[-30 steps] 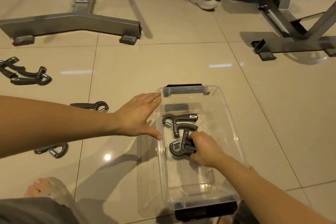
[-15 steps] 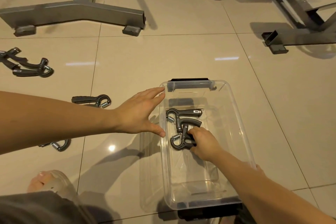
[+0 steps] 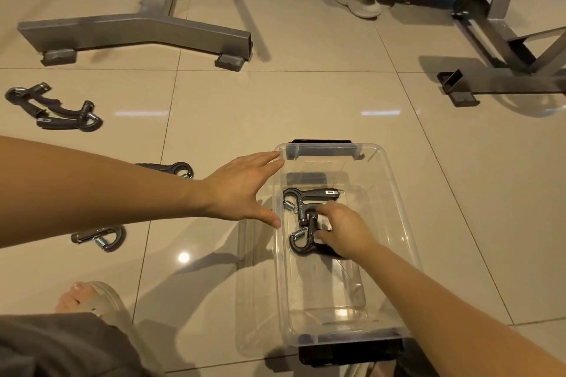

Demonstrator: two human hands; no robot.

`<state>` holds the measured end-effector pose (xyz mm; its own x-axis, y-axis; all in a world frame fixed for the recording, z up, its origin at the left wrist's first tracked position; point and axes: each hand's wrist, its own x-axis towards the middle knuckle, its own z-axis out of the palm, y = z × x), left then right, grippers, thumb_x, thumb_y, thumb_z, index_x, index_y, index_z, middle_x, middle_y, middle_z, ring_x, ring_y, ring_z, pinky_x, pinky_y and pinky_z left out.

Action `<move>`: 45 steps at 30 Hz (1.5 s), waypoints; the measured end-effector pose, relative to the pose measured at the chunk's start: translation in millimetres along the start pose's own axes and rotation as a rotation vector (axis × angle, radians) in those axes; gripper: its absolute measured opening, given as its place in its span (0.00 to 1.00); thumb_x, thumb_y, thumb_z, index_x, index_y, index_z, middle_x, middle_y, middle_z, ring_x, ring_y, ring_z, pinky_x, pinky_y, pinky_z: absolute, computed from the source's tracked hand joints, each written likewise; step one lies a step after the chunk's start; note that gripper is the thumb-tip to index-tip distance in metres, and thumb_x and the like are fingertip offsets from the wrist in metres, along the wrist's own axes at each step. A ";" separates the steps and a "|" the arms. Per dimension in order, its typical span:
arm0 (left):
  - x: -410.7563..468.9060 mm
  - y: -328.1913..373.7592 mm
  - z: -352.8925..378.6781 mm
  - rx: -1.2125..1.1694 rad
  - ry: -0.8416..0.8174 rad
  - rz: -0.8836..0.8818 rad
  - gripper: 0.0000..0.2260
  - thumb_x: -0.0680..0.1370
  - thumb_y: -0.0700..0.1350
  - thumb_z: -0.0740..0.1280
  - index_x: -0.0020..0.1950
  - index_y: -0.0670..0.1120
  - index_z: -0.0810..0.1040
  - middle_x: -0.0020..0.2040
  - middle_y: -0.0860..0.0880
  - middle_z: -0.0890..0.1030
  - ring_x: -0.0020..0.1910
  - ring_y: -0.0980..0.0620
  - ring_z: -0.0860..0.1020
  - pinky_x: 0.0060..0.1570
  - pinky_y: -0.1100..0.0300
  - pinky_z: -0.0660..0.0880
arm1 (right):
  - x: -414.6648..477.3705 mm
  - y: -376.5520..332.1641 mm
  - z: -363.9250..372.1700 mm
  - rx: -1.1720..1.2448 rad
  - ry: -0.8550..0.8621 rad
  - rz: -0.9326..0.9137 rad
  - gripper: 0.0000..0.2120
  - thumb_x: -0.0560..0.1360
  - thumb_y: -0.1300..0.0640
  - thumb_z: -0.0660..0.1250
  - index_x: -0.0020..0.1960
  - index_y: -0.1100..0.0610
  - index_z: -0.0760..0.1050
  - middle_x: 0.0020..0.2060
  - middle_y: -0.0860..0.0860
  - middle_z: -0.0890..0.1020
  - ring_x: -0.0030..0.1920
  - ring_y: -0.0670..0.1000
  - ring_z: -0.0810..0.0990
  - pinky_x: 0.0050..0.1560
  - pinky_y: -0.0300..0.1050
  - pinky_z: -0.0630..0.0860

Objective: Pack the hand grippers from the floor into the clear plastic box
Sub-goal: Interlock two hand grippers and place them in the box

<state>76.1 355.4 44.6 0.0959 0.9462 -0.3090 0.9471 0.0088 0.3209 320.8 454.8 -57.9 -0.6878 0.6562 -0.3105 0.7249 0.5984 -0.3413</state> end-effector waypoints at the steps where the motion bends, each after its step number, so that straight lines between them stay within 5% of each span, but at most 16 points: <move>1: -4.4 -0.7 -4.0 -0.009 0.006 -0.014 0.55 0.67 0.74 0.70 0.83 0.49 0.50 0.84 0.49 0.49 0.82 0.50 0.50 0.78 0.55 0.52 | 0.3 -8.0 -11.8 0.031 0.059 -0.014 0.19 0.73 0.51 0.74 0.63 0.54 0.78 0.56 0.50 0.80 0.58 0.54 0.79 0.55 0.48 0.76; 5: -34.7 -19.9 -27.7 -0.025 0.035 -0.127 0.39 0.70 0.66 0.73 0.77 0.51 0.67 0.78 0.52 0.63 0.74 0.50 0.67 0.70 0.55 0.69 | 5.7 -54.2 -57.5 0.101 0.321 -0.099 0.15 0.78 0.49 0.69 0.61 0.56 0.79 0.52 0.49 0.82 0.53 0.51 0.79 0.50 0.44 0.74; 7: -55.0 -35.0 -43.9 -0.064 0.038 -0.218 0.30 0.71 0.63 0.74 0.69 0.53 0.74 0.68 0.55 0.73 0.60 0.53 0.76 0.51 0.55 0.79 | 11.4 -85.5 -73.1 0.146 0.417 -0.144 0.14 0.79 0.50 0.68 0.60 0.56 0.80 0.50 0.49 0.82 0.51 0.50 0.79 0.49 0.46 0.75; 9: -77.5 -49.8 -59.6 -0.089 0.041 -0.277 0.24 0.73 0.58 0.75 0.66 0.51 0.77 0.61 0.55 0.79 0.51 0.56 0.78 0.46 0.59 0.78 | 19.5 -119.5 -81.4 0.172 0.449 -0.204 0.13 0.79 0.50 0.68 0.59 0.55 0.80 0.48 0.48 0.81 0.50 0.49 0.79 0.49 0.48 0.76; 14: -147.8 -103.4 -75.2 -0.102 0.077 -0.412 0.20 0.76 0.53 0.74 0.66 0.50 0.77 0.54 0.56 0.79 0.51 0.56 0.79 0.48 0.62 0.75 | 47.0 -207.8 -65.9 0.169 0.363 -0.386 0.14 0.78 0.49 0.68 0.61 0.53 0.78 0.49 0.47 0.80 0.51 0.49 0.78 0.51 0.49 0.76; 22: -223.2 -215.1 0.1 -0.061 0.057 -0.588 0.26 0.74 0.56 0.74 0.69 0.52 0.74 0.63 0.54 0.78 0.58 0.54 0.77 0.54 0.58 0.75 | 114.6 -277.9 2.9 0.111 0.111 -0.381 0.13 0.77 0.50 0.68 0.60 0.52 0.79 0.52 0.47 0.79 0.53 0.51 0.79 0.51 0.49 0.76; 28: -204.5 -267.3 63.3 -0.184 -0.018 -0.508 0.37 0.67 0.62 0.78 0.73 0.52 0.71 0.68 0.53 0.74 0.65 0.52 0.72 0.64 0.55 0.72 | 172.4 -293.7 57.7 0.080 -0.012 -0.282 0.17 0.76 0.49 0.70 0.62 0.53 0.78 0.54 0.50 0.78 0.53 0.54 0.77 0.50 0.50 0.76; 35: -178.2 -313.2 105.1 -0.089 -0.093 -0.404 0.51 0.65 0.65 0.78 0.82 0.52 0.59 0.82 0.45 0.55 0.79 0.45 0.57 0.76 0.54 0.57 | 218.6 -307.4 105.3 -0.168 -0.101 -0.347 0.33 0.72 0.46 0.73 0.73 0.51 0.68 0.62 0.52 0.77 0.61 0.57 0.75 0.60 0.52 0.71; 40: -186.5 -318.0 121.9 -0.129 -0.025 -0.460 0.50 0.64 0.68 0.76 0.81 0.57 0.58 0.72 0.48 0.65 0.68 0.47 0.67 0.65 0.51 0.73 | 215.8 -298.6 111.5 -0.293 0.025 -0.265 0.23 0.75 0.44 0.70 0.65 0.53 0.71 0.54 0.52 0.78 0.55 0.56 0.76 0.50 0.50 0.69; 45: -196.0 -299.0 140.1 -0.301 0.089 -0.611 0.48 0.62 0.71 0.76 0.78 0.58 0.62 0.55 0.51 0.69 0.52 0.50 0.74 0.53 0.54 0.75 | 206.2 -288.7 99.1 -0.244 -0.037 -0.063 0.30 0.71 0.36 0.72 0.58 0.57 0.68 0.46 0.53 0.80 0.41 0.56 0.77 0.37 0.46 0.68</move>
<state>-183.0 122.0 -116.2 -0.4664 0.7659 -0.4426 0.6958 0.6266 0.3510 -34.1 371.8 -111.2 -0.7296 0.5993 -0.3294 0.6651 0.7339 -0.1379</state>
